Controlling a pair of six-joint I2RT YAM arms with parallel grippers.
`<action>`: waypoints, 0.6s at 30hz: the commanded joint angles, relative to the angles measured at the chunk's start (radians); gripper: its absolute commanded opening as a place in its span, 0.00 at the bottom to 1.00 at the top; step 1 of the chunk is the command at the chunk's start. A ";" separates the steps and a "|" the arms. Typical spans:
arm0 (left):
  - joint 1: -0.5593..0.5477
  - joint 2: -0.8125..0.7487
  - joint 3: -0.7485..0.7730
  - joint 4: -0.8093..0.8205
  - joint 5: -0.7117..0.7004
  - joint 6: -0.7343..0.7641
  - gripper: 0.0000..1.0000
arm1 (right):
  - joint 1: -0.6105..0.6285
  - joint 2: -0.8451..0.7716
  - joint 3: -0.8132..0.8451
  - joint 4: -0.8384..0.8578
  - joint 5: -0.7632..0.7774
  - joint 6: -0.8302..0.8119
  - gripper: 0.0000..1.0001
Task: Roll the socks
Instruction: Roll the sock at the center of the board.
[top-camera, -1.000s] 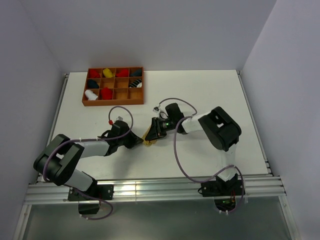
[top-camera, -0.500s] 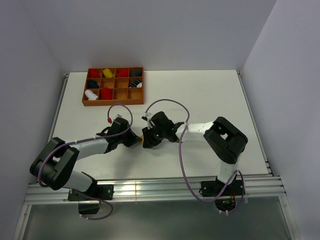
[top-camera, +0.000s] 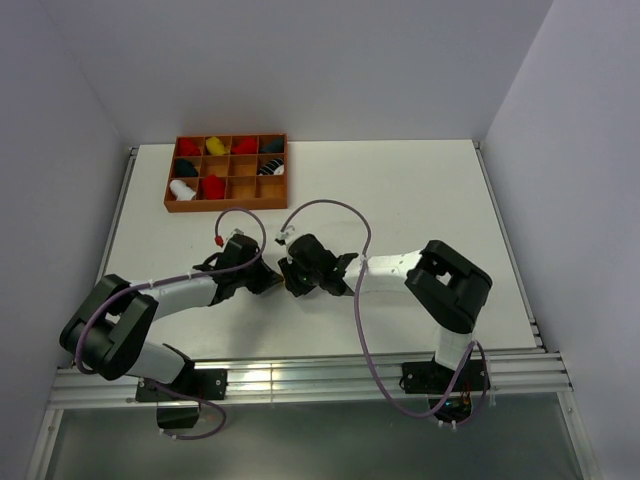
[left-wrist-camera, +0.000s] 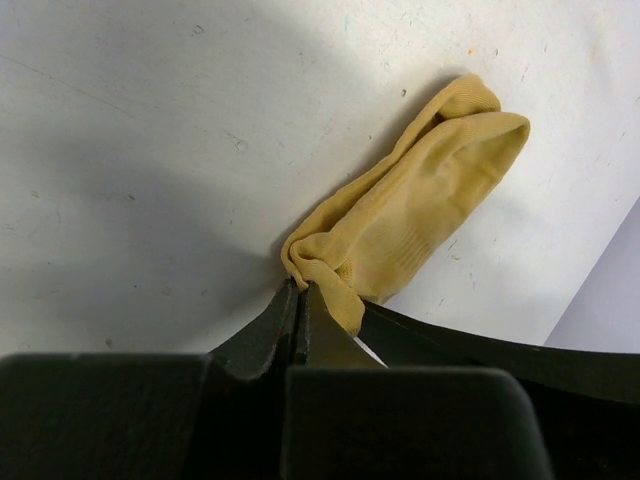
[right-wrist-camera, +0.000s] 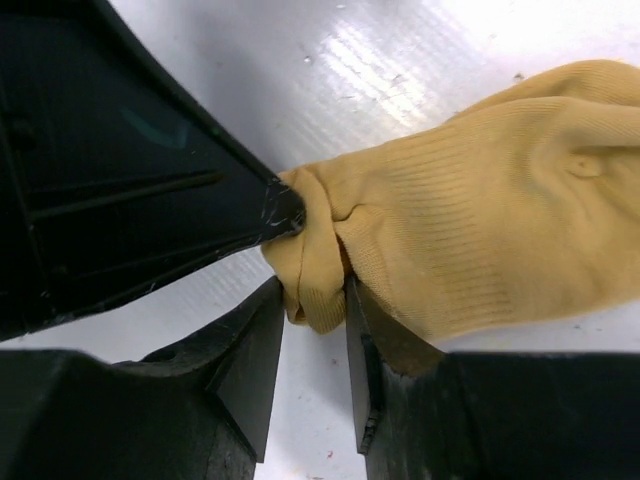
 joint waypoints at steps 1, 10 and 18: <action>-0.008 -0.031 0.027 -0.005 -0.006 -0.019 0.00 | 0.016 -0.005 0.048 -0.002 0.091 -0.018 0.35; -0.011 -0.106 0.023 -0.034 -0.032 0.001 0.11 | -0.037 -0.011 0.042 -0.016 -0.146 0.006 0.00; -0.011 -0.266 -0.069 -0.030 -0.083 0.015 0.68 | -0.227 0.021 -0.010 0.165 -0.681 0.233 0.00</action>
